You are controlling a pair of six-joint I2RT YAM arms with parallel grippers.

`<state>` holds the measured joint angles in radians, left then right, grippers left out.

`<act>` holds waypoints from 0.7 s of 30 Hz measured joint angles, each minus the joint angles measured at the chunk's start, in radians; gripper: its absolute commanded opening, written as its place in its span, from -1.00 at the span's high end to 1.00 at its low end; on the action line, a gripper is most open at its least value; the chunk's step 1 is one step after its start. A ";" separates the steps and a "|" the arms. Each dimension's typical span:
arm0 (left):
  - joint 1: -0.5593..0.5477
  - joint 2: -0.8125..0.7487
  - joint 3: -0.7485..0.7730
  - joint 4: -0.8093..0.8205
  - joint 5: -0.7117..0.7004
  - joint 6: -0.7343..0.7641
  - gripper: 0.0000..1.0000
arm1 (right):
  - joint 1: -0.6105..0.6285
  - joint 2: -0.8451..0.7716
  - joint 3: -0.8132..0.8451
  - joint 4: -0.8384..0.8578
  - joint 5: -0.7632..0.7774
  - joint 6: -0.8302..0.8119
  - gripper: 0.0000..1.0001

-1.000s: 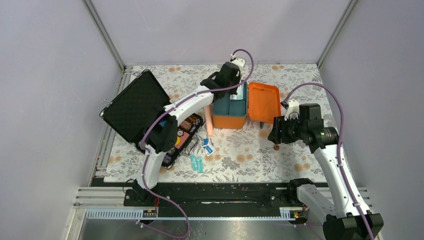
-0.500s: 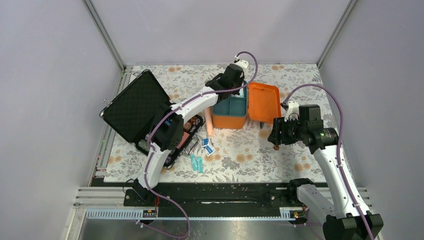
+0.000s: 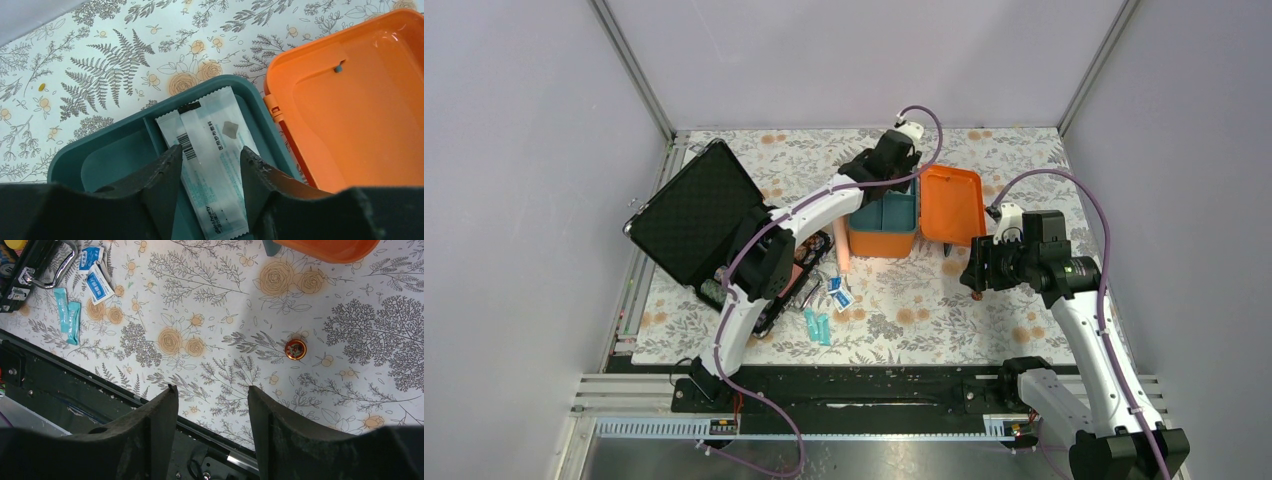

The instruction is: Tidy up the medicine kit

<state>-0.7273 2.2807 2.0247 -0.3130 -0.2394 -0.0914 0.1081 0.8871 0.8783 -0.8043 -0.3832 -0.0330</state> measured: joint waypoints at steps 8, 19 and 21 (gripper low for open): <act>0.025 -0.042 0.000 -0.021 0.067 -0.077 0.76 | -0.006 0.001 -0.008 0.001 0.000 0.000 -0.21; 0.052 -0.024 0.011 -0.005 0.155 -0.121 1.00 | -0.017 0.008 -0.008 0.001 0.002 0.004 -0.21; 0.052 -0.006 0.011 -0.005 0.160 -0.118 1.00 | -0.019 0.008 -0.008 0.001 0.005 0.005 -0.21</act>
<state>-0.6750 2.2749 2.0361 -0.3183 -0.0792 -0.2096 0.0895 0.8951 0.8700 -0.8032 -0.3786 -0.0284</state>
